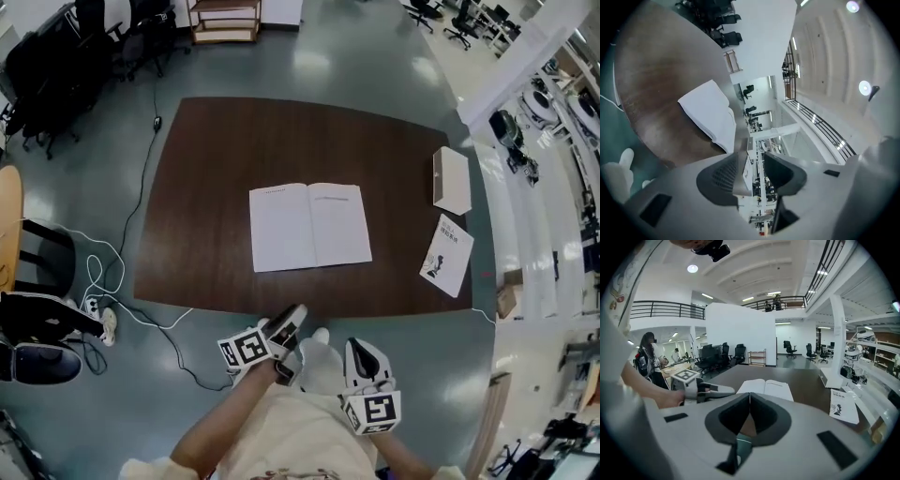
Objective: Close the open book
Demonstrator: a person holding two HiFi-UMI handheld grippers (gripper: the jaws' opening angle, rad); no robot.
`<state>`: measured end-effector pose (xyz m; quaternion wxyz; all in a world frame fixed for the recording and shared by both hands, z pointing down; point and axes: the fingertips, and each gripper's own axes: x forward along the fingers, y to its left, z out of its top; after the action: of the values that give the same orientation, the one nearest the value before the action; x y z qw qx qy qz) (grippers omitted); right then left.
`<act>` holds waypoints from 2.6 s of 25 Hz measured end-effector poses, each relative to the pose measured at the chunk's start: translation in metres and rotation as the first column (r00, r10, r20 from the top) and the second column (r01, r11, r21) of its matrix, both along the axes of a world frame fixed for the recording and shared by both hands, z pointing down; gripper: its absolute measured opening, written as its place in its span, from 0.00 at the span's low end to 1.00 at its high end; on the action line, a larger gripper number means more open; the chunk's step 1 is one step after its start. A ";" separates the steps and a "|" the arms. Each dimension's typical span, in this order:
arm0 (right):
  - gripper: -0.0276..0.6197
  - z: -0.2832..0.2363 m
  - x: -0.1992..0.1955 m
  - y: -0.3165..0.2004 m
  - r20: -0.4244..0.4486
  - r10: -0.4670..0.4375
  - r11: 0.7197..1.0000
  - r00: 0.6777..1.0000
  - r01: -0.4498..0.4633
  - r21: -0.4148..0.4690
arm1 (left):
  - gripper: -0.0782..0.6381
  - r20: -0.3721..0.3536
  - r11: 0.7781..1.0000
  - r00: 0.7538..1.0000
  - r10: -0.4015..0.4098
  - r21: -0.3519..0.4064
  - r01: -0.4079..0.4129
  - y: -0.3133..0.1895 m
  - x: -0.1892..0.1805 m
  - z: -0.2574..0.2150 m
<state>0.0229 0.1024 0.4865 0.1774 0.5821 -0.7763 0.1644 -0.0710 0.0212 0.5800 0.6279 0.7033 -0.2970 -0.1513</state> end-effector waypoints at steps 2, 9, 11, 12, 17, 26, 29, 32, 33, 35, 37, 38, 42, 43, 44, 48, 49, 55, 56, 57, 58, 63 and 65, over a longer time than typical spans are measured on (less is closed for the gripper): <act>0.05 0.005 0.005 -0.011 0.001 -0.012 1.000 1.000 0.012 -0.020 | 0.36 -0.028 0.995 0.997 -0.073 -0.064 0.071 -0.025 0.004 0.025; 0.05 0.018 0.015 -0.048 0.027 -0.099 0.993 0.995 0.100 -0.057 | 0.40 -0.095 0.912 0.938 -0.333 -0.286 0.294 -0.062 0.008 0.083; 0.05 0.019 0.020 -0.060 0.049 -0.113 0.991 0.992 0.116 -0.059 | 0.40 -0.095 0.882 0.915 -0.392 -0.320 0.345 -0.072 0.009 0.093; 0.05 0.020 0.023 -0.066 0.058 -0.119 0.991 0.991 0.123 -0.061 | 0.40 -0.102 0.869 0.901 -0.421 -0.331 0.369 -0.078 0.010 0.097; 0.05 0.021 0.034 -0.089 0.081 -0.163 0.984 0.983 0.168 -0.064 | 0.42 -0.098 0.789 0.837 -0.539 -0.408 0.460 -0.100 0.020 0.128; 0.05 0.019 0.058 -0.108 0.094 -0.213 0.974 0.973 0.219 -0.058 | 0.45 -0.038 0.702 0.781 -0.623 -0.468 0.537 -0.112 0.032 0.152; 0.05 0.018 0.060 -0.110 0.106 -0.218 0.973 0.970 0.224 -0.057 | 0.45 -0.022 0.689 0.773 -0.635 -0.469 0.552 -0.120 0.028 0.153; 0.05 0.020 0.059 -0.109 0.115 -0.226 0.971 0.967 0.233 -0.060 | 0.45 -0.005 0.692 0.785 -0.619 -0.476 0.542 -0.123 0.028 0.156; 0.05 0.021 0.060 -0.109 0.117 -0.227 0.970 0.967 0.235 -0.059 | 0.44 -0.006 0.695 0.789 -0.614 -0.479 0.537 -0.123 0.028 0.156; 0.05 0.021 0.060 -0.109 0.122 -0.229 0.970 0.966 0.237 -0.055 | 0.44 -0.021 0.692 0.784 -0.620 -0.486 0.534 -0.123 0.027 0.158; 0.05 0.021 0.061 -0.108 0.126 -0.228 0.970 0.966 0.236 -0.058 | 0.43 -0.020 0.688 0.783 -0.622 -0.491 0.534 -0.121 0.026 0.161; 0.05 0.022 0.062 -0.107 0.127 -0.225 0.970 0.966 0.234 -0.062 | 0.36 -0.007 0.691 0.791 -0.612 -0.490 0.531 -0.120 0.026 0.164; 0.05 0.026 0.069 -0.104 0.126 -0.204 0.974 0.971 0.214 -0.075 | 0.23 0.034 0.729 0.828 -0.560 -0.455 0.511 -0.118 0.027 0.168; 0.05 0.026 0.071 -0.105 0.125 -0.198 0.975 0.972 0.208 -0.077 | 0.22 0.046 0.739 0.833 -0.551 -0.438 0.512 -0.120 0.026 0.166; 0.05 0.027 0.072 -0.105 0.126 -0.191 0.976 0.973 0.202 -0.079 | 0.21 0.064 0.750 0.839 -0.540 -0.414 0.515 -0.121 0.026 0.164; 0.05 0.030 0.081 -0.102 0.125 -0.167 0.980 0.978 0.179 -0.089 | 0.19 0.166 0.809 0.865 -0.474 -0.305 0.502 -0.123 0.029 0.153; 0.05 0.031 0.082 -0.102 0.126 -0.163 0.980 0.979 0.175 -0.093 | 0.19 0.188 0.819 0.868 -0.460 -0.289 0.496 -0.123 0.030 0.151; 0.05 0.031 0.083 -0.105 0.132 -0.158 0.980 0.979 0.172 -0.098 | 0.18 0.354 0.873 0.858 -0.371 -0.183 0.453 -0.126 0.031 0.139; 0.05 0.032 0.084 -0.105 0.133 -0.157 0.980 0.979 0.171 -0.099 | 0.18 0.388 0.884 0.852 -0.352 -0.161 0.439 -0.126 0.032 0.136; 0.05 0.032 0.084 -0.105 0.134 -0.156 0.980 0.979 0.170 -0.100 | 0.18 0.423 0.895 0.843 -0.333 -0.140 0.424 -0.125 0.033 0.134; 0.05 0.032 0.085 -0.104 0.136 -0.156 0.980 0.978 0.170 -0.100 | 0.18 0.458 0.905 0.831 -0.316 -0.118 0.409 -0.125 0.035 0.132; 0.05 0.033 0.091 -0.105 0.138 -0.150 0.981 0.979 0.165 -0.103 | 0.18 0.623 0.963 0.754 -0.209 -0.002 0.269 -0.124 0.047 0.124; 0.05 0.033 0.094 -0.105 0.141 -0.143 0.981 0.980 0.159 -0.107 | 0.17 0.674 0.975 0.715 -0.183 0.032 0.219 -0.125 0.051 0.119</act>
<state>0.1168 -0.0026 0.5196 0.1715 0.4976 -0.8173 0.2344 -0.0203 -0.1039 0.6992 0.4751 0.6580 -0.5818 0.0534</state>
